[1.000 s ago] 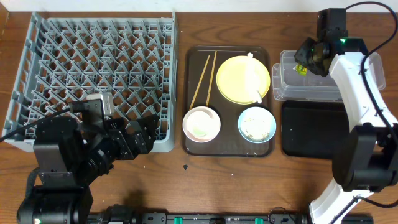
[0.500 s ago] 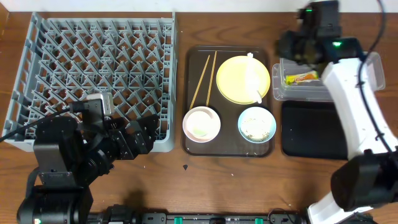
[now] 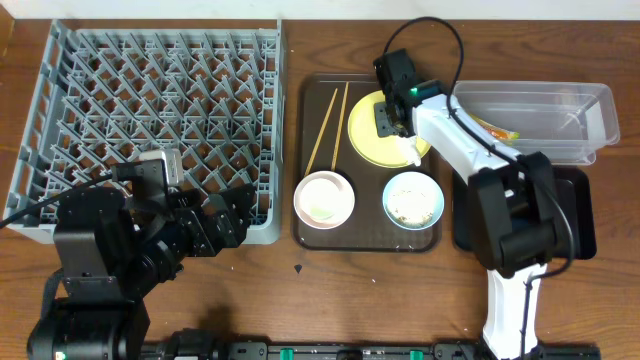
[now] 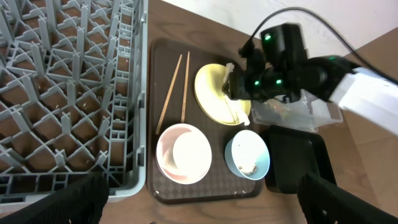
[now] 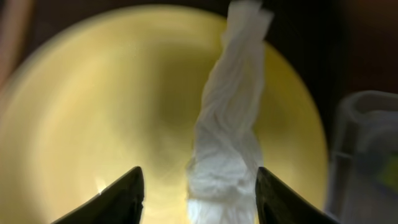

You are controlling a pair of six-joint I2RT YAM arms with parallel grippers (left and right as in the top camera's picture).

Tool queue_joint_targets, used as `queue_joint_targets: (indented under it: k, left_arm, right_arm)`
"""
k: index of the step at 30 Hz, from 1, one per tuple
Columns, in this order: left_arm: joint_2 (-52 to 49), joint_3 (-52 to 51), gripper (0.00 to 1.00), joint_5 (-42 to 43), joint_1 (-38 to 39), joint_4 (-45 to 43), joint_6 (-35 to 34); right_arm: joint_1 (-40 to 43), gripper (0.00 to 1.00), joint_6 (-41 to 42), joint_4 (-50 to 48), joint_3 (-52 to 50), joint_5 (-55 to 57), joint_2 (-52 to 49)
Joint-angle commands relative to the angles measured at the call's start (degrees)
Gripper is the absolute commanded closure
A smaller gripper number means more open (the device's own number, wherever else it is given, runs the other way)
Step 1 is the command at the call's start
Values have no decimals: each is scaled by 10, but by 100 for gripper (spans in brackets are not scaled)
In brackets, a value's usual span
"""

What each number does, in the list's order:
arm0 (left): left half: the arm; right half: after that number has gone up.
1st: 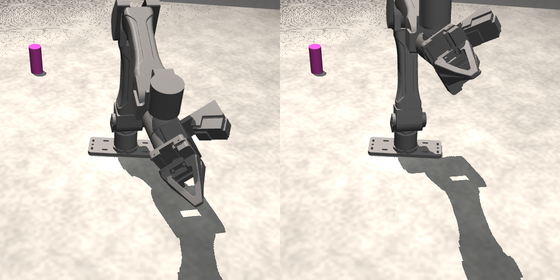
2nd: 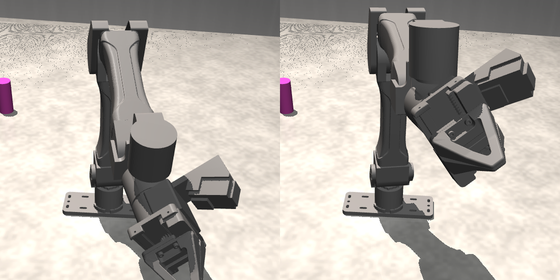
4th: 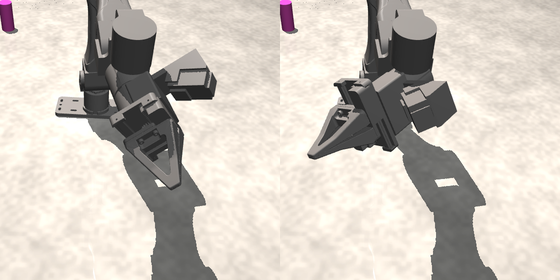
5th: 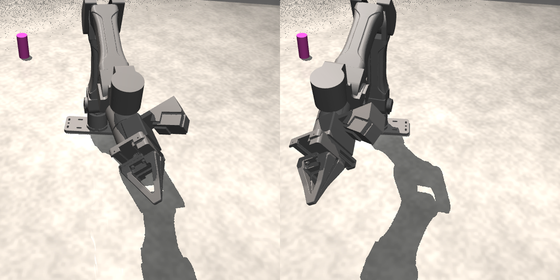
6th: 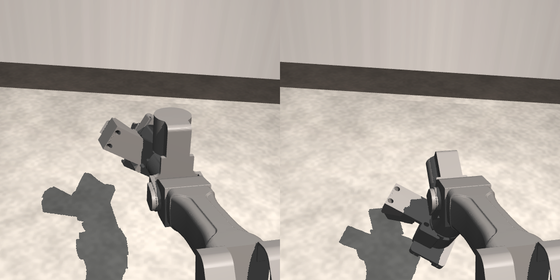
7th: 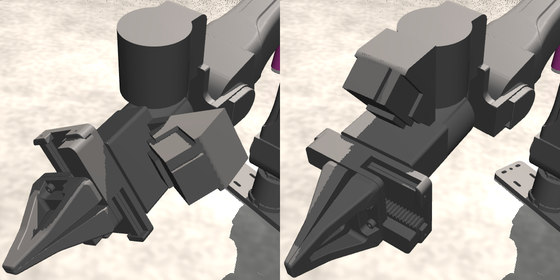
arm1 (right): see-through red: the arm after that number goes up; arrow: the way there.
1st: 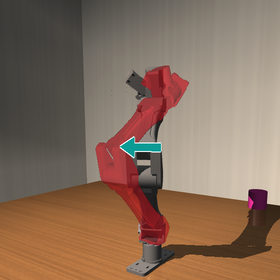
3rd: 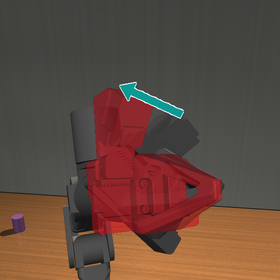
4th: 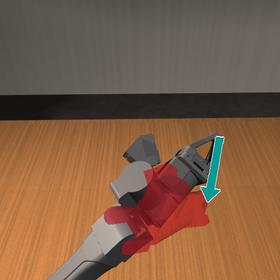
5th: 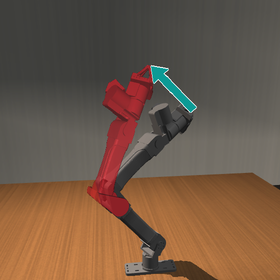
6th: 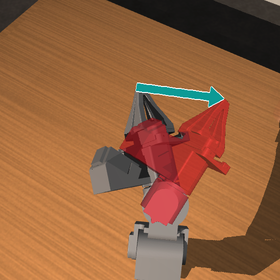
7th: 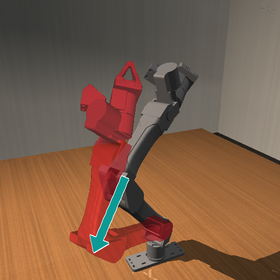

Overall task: Sort waste into correct bins and load items into the dishwasher
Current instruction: 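Grasp the white tissue on the yellow plate with the right gripper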

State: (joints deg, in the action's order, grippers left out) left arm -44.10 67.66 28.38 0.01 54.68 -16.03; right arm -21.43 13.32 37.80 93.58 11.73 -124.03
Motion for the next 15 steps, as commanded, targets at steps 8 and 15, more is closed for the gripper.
queue_joint_targets:
  k: [8,15]
  left_arm:
    - [0,12,2,5,0,0,12]
    - [0,12,2,5,0,0,12]
  right_arm:
    - [15,99,0,26,1,-3,-3]
    - [21,99,-1,28,1,-14,65]
